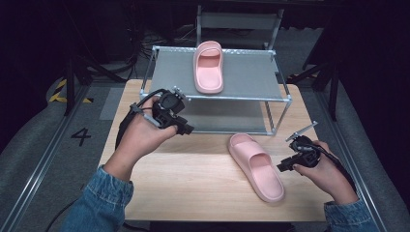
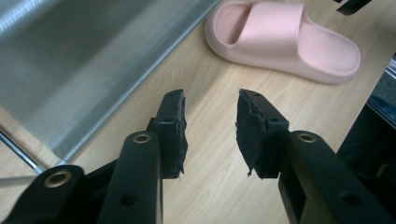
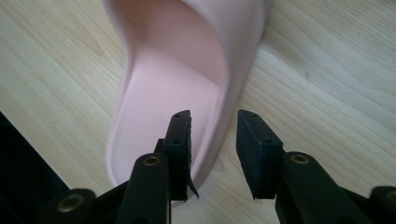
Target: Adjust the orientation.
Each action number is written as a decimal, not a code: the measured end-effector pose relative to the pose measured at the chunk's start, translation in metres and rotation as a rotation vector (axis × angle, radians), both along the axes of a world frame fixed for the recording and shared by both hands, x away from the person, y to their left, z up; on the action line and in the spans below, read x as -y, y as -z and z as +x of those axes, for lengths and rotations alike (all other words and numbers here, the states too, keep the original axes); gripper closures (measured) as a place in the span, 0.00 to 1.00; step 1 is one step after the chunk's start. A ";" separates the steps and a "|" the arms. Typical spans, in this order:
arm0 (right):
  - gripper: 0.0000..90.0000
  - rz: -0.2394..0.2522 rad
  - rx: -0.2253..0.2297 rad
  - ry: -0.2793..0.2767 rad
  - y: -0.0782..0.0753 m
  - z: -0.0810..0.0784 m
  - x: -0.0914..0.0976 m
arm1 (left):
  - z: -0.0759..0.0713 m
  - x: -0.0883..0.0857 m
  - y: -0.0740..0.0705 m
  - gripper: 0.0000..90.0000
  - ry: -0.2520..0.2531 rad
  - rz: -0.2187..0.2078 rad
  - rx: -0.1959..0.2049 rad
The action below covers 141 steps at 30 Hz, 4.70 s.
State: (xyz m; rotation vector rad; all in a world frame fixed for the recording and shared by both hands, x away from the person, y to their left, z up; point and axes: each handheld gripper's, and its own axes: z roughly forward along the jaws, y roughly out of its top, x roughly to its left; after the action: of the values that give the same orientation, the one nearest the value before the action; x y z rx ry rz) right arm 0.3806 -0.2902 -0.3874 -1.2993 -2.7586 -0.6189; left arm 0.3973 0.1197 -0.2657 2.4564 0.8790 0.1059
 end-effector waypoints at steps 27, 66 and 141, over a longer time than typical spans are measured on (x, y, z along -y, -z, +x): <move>0.71 0.017 0.029 -0.149 0.005 0.001 -0.065 | -0.026 -0.035 0.105 0.53 -0.080 0.010 -0.068; 0.96 -0.010 0.084 -0.139 0.012 0.008 -0.093 | -0.024 -0.067 0.170 0.22 -0.170 0.083 -0.090; 0.96 0.094 0.210 -0.168 -0.207 0.049 -0.095 | -0.032 -0.080 0.165 0.21 -0.142 0.093 -0.104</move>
State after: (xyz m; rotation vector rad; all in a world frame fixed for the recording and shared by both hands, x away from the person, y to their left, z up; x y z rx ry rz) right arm 0.4292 -0.1952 -0.1803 -1.0256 -2.9202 -0.9058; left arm 0.3651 0.1995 -0.4303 2.5025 1.1166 0.0713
